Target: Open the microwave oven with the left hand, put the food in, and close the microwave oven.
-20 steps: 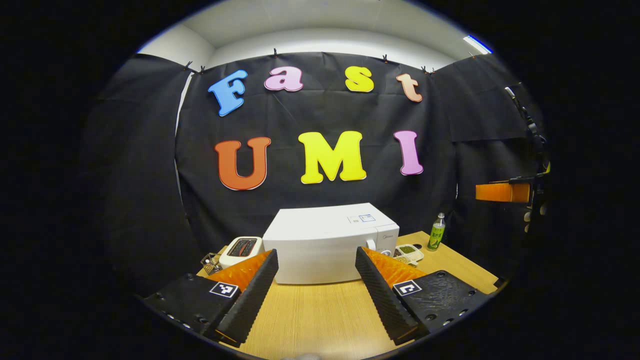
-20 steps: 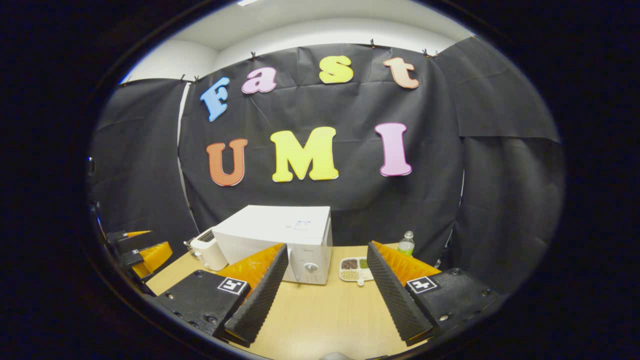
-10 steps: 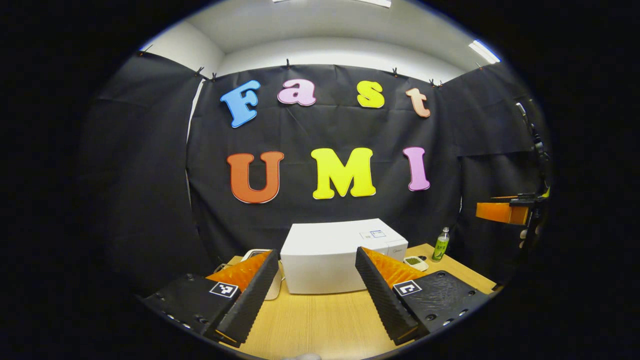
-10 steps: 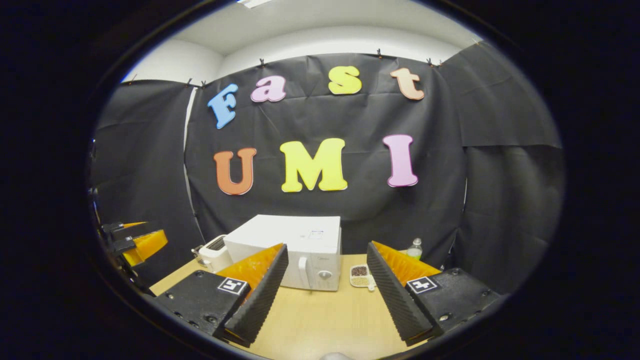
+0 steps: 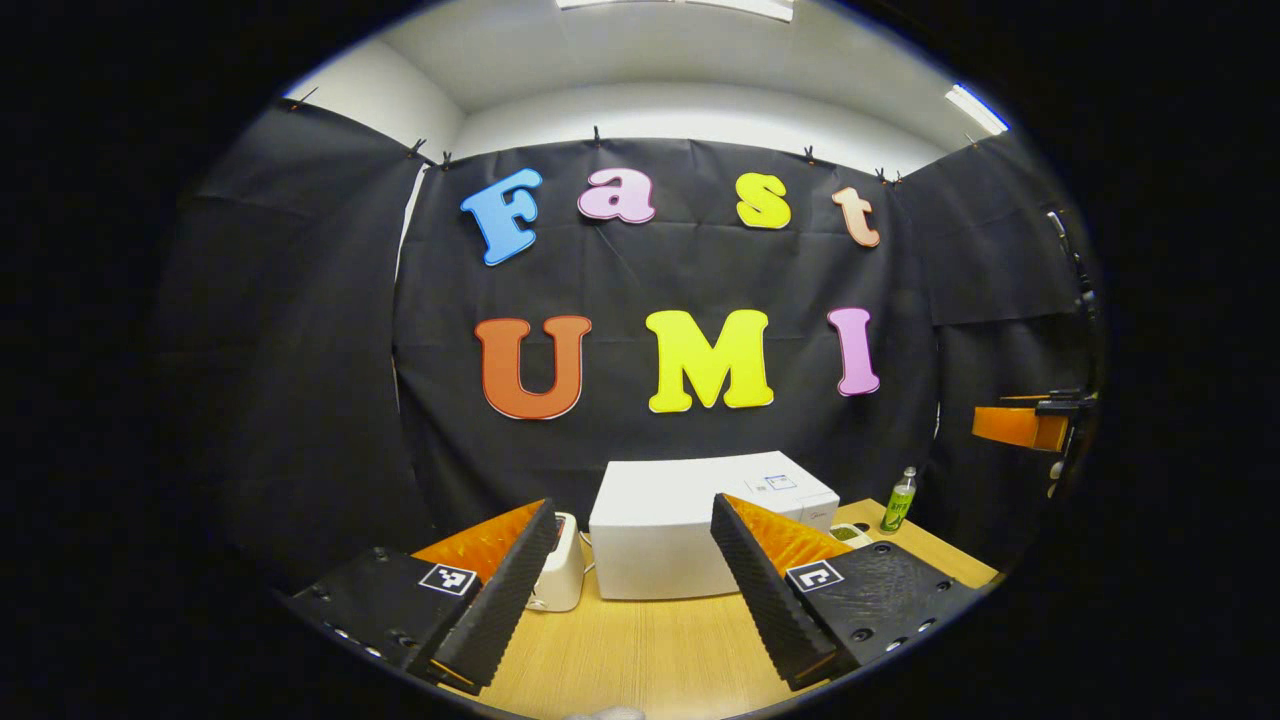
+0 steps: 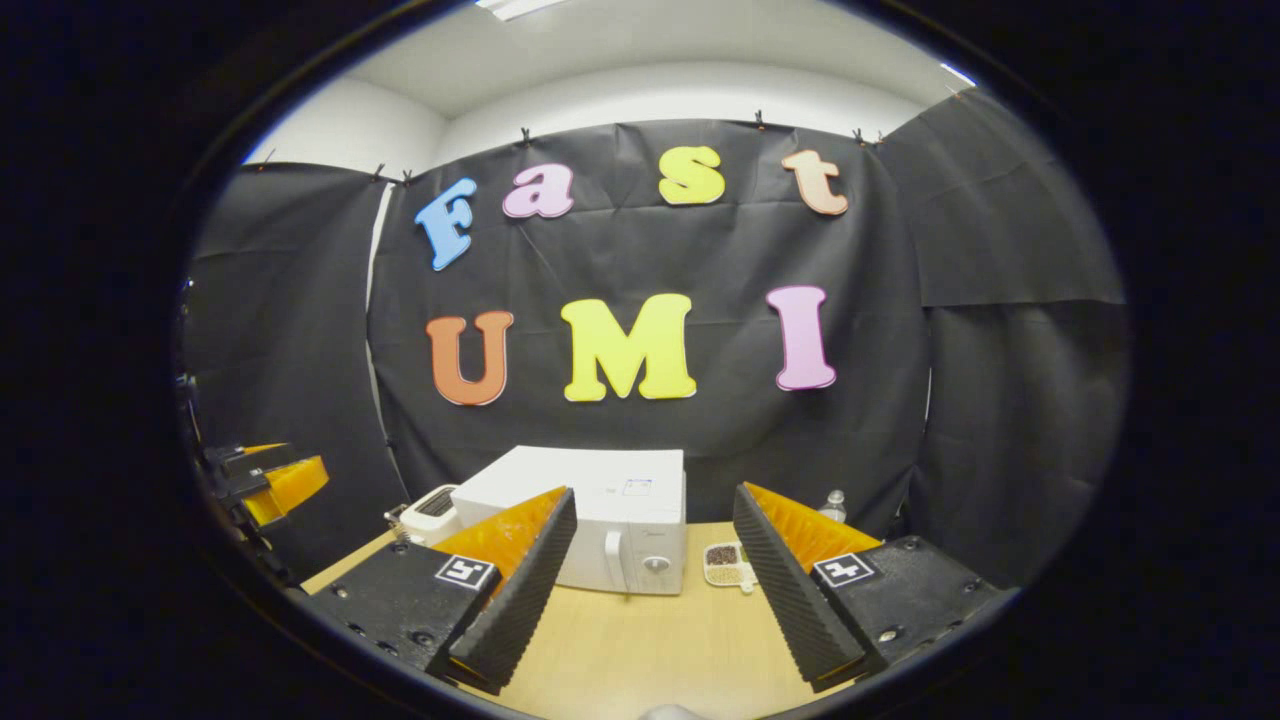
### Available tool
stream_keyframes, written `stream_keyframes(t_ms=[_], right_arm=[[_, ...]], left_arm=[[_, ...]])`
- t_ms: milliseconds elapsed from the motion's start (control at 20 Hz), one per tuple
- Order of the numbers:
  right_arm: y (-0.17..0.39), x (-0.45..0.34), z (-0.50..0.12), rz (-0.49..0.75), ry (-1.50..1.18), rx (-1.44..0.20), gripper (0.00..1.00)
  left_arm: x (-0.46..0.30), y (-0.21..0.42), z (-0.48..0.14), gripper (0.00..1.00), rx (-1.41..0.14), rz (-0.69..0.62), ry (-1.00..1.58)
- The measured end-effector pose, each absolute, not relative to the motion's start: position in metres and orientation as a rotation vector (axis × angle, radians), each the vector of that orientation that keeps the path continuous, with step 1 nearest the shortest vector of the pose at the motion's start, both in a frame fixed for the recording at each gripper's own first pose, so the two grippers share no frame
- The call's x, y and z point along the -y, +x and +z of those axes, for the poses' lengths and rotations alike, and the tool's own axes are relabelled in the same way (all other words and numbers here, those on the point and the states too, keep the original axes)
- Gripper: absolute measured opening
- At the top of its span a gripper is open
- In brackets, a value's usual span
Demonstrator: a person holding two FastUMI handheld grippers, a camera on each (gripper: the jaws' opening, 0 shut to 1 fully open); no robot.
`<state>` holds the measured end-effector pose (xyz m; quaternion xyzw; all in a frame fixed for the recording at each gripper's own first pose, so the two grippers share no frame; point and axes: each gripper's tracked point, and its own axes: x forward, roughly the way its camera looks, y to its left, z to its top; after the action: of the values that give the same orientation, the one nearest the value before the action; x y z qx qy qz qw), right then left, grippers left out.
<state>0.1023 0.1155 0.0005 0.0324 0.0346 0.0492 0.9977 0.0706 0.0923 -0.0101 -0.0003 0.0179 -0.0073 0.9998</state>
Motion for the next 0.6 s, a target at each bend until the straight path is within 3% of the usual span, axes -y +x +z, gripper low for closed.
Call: stream_keyframes(t_ms=[100,150,200,600], right_arm=[[0.102,-0.116,0.003,0.094,0.064,-0.064,0.92],[0.102,-0.116,0.004,0.093,0.063,-0.061,1.00],[0.102,-0.117,0.006,0.092,0.061,-0.057,0.92],[0.101,-0.117,0.017,0.094,0.058,-0.037,0.91]], left_arm=[[-0.092,0.073,-0.009,0.96,-0.030,-0.021,0.001],[-0.092,0.074,-0.007,0.96,-0.028,-0.024,0.001],[-0.092,0.074,-0.007,0.96,-0.028,-0.027,0.001],[-0.084,0.076,0.008,0.96,-0.003,-0.046,0.016]])
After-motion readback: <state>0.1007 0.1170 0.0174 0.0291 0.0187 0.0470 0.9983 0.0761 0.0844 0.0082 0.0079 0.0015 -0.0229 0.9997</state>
